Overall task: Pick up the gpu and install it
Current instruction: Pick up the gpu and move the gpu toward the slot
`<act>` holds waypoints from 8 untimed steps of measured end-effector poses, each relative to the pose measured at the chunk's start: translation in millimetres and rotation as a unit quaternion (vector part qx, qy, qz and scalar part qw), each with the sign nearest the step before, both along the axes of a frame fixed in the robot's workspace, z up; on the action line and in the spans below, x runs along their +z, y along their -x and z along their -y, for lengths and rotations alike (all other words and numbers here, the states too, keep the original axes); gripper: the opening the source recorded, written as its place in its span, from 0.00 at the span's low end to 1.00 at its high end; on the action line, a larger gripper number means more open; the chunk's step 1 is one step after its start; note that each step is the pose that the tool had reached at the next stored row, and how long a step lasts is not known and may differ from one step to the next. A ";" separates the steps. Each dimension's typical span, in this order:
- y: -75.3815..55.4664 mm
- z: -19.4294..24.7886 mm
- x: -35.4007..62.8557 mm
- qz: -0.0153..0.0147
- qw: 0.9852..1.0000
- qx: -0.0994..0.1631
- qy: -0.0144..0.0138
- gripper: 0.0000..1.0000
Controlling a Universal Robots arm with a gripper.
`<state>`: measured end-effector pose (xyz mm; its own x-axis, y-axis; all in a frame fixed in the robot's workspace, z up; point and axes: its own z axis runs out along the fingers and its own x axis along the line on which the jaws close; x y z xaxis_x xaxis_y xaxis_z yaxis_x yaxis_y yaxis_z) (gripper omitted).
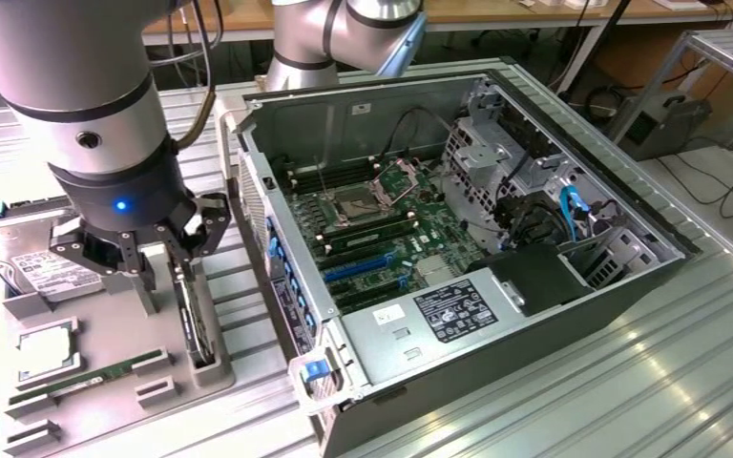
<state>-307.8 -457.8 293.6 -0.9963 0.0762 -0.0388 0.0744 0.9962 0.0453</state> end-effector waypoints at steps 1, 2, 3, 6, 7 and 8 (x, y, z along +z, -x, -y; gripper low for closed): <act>0.0 0.0 -1.6 0.000 1.000 0.000 0.000 0.42; -0.1 0.0 -4.7 0.000 1.000 0.000 0.000 0.42; -0.1 0.0 -6.6 0.001 1.000 0.000 0.000 0.42; -0.9 0.0 -12.8 0.001 1.000 0.000 0.000 0.42; -1.3 0.0 -15.6 0.001 1.000 0.000 0.000 0.42; -1.6 0.0 -17.6 0.001 1.000 0.000 0.000 0.42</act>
<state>-306.2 -457.8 276.0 -0.9963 0.0762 -0.0406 0.0744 0.9962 0.0454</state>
